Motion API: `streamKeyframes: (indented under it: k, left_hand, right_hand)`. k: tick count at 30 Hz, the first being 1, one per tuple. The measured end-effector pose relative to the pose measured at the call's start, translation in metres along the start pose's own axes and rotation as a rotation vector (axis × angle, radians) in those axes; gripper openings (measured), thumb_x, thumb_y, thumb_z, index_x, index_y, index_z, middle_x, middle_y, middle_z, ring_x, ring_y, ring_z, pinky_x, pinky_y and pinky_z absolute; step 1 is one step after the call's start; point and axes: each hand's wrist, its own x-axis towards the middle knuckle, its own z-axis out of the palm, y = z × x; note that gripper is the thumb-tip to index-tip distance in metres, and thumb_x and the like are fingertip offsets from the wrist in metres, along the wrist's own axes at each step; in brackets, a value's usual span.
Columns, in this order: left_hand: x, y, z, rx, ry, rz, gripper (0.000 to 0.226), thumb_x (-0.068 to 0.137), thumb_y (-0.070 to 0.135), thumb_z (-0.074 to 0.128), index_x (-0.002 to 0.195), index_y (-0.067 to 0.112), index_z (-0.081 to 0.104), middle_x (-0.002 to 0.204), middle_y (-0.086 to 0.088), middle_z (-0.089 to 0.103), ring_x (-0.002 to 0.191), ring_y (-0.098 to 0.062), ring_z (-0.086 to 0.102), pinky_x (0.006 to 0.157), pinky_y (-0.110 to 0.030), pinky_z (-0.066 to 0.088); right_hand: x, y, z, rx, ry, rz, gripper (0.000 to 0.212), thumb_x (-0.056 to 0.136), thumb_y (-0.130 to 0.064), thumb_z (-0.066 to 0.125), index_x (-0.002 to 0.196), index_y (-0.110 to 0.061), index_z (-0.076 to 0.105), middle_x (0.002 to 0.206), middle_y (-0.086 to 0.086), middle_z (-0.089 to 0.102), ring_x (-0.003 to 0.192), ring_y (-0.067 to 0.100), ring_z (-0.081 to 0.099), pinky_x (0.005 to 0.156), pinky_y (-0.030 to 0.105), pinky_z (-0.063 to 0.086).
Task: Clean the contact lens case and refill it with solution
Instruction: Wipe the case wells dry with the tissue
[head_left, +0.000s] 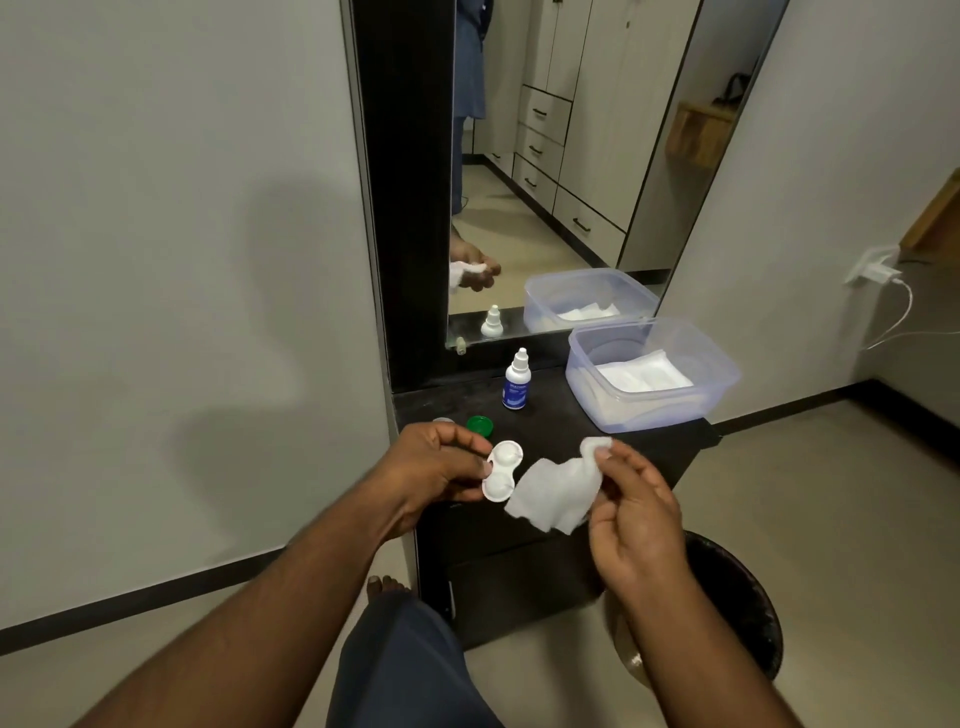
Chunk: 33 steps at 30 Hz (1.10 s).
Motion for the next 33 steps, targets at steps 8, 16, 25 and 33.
streamKeyframes:
  k: [8, 16, 25, 33]
  left_hand:
    - [-0.003, 0.003, 0.003, 0.094, -0.023, 0.023, 0.027, 0.076, -0.008, 0.069, 0.099, 0.006, 0.069, 0.083, -0.013, 0.073, 0.069, -0.018, 0.071, 0.058, -0.026, 0.056]
    - [-0.004, 0.003, 0.001, 0.007, -0.001, 0.015, 0.042, 0.076, -0.012, 0.068, 0.109, 0.012, 0.058, 0.086, -0.022, 0.072, 0.072, -0.028, 0.072, 0.054, -0.033, 0.057]
    - [-0.001, -0.002, -0.002, -0.018, -0.03, -0.014, 0.035, 0.078, -0.012, 0.064, 0.108, 0.007, 0.063, 0.097, -0.018, 0.072, 0.083, -0.03, 0.073, 0.075, -0.045, 0.06]
    - [-0.002, -0.004, -0.002, 0.054, -0.046, 0.003, 0.02, 0.079, -0.006, 0.066, 0.097, 0.001, 0.072, 0.094, -0.016, 0.074, 0.082, -0.027, 0.073, 0.072, -0.036, 0.061]
  right_hand:
    - [-0.008, 0.015, 0.018, -0.773, -0.279, -0.538, 0.02, 0.075, 0.003, 0.073, 0.072, -0.017, 0.069, 0.074, -0.006, 0.069, 0.068, 0.0, 0.063, 0.065, 0.01, 0.047]
    - [-0.006, 0.043, 0.013, -1.079, -0.355, -0.836, 0.011, 0.076, 0.0, 0.072, 0.086, -0.005, 0.073, 0.088, -0.001, 0.058, 0.078, 0.002, 0.058, 0.074, 0.002, 0.039]
    - [-0.006, 0.044, 0.0, -1.285, -0.535, -0.936, 0.026, 0.081, -0.002, 0.068, 0.107, -0.007, 0.07, 0.093, 0.004, 0.057, 0.081, 0.005, 0.056, 0.076, 0.003, 0.04]
    - [-0.001, 0.035, -0.005, -1.438, -0.704, -0.995, 0.029, 0.076, -0.011, 0.066, 0.104, -0.007, 0.071, 0.092, 0.008, 0.071, 0.08, 0.021, 0.066, 0.076, 0.021, 0.045]
